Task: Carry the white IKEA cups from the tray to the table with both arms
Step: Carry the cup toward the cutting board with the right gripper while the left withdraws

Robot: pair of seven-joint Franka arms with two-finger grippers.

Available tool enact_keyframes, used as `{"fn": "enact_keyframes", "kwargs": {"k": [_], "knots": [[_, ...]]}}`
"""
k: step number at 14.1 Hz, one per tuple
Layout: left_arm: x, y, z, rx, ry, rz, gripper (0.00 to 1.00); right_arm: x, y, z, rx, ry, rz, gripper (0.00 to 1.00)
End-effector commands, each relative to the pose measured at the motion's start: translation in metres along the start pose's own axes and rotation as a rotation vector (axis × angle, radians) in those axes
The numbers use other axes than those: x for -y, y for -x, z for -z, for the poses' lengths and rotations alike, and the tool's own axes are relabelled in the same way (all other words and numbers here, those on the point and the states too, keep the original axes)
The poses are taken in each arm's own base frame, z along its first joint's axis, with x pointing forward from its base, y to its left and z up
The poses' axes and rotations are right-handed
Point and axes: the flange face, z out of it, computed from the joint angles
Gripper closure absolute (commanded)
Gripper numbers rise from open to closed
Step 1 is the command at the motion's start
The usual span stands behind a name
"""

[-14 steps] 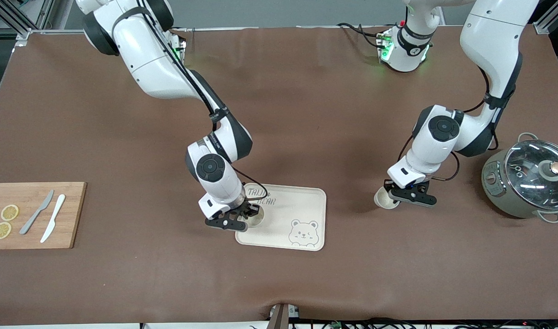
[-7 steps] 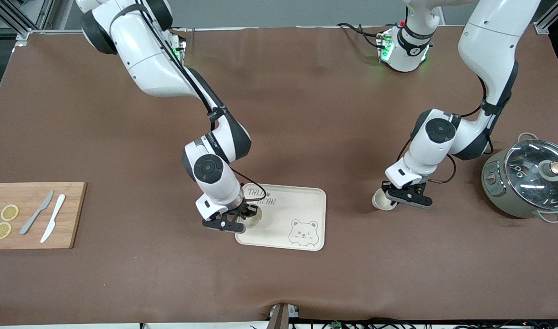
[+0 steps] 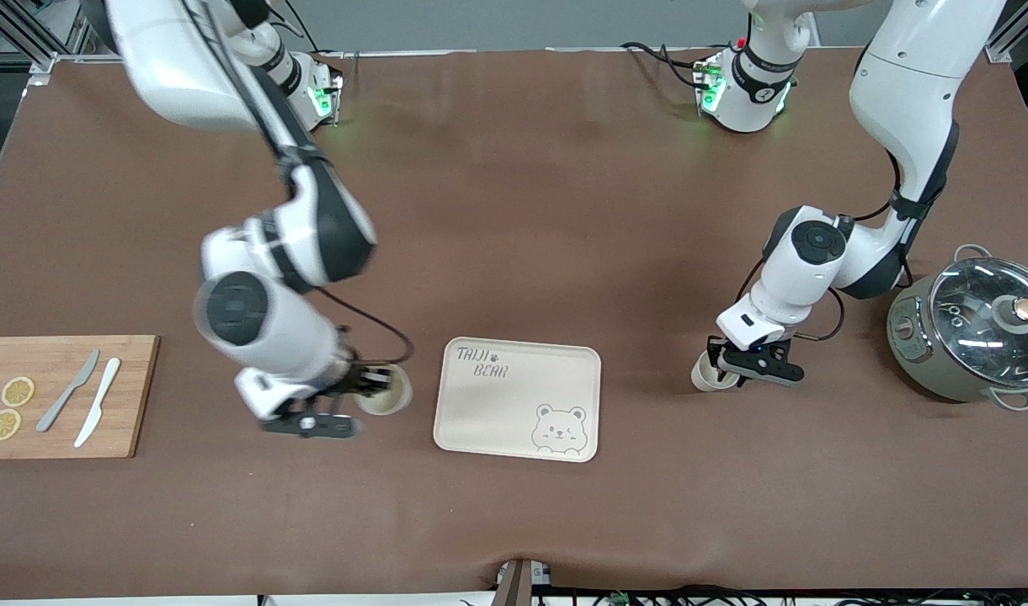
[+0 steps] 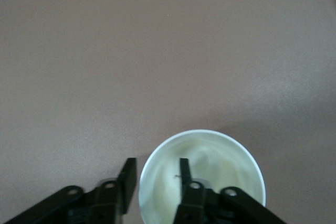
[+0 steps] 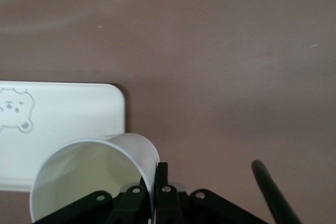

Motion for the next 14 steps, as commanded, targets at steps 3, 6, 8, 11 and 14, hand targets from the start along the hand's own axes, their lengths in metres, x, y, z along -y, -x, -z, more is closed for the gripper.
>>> {"fn": "enact_keyframes", "kwargs": {"k": [3,6,8,11,14], "knots": [[0.005,0.001,0.006,0.045,-0.037,0.07,0.0,-0.136,0.009,0.045,0.087,-0.002,0.142,1.0],[0.015,0.0,0.016,0.169,-0.106,0.078,0.0,-0.232,0.011,0.039,0.114,-0.018,0.236,1.0],[0.012,-0.008,0.028,0.213,-0.13,0.076,0.0,-0.27,0.013,0.026,0.124,-0.021,0.25,1.0],[0.005,-0.041,0.056,0.293,-0.133,0.119,0.0,-0.301,0.014,-0.008,0.083,-0.003,0.286,1.0],[0.014,-0.081,0.097,0.362,-0.101,0.132,0.0,-0.307,0.018,-0.049,0.029,0.011,0.28,1.0]]}}
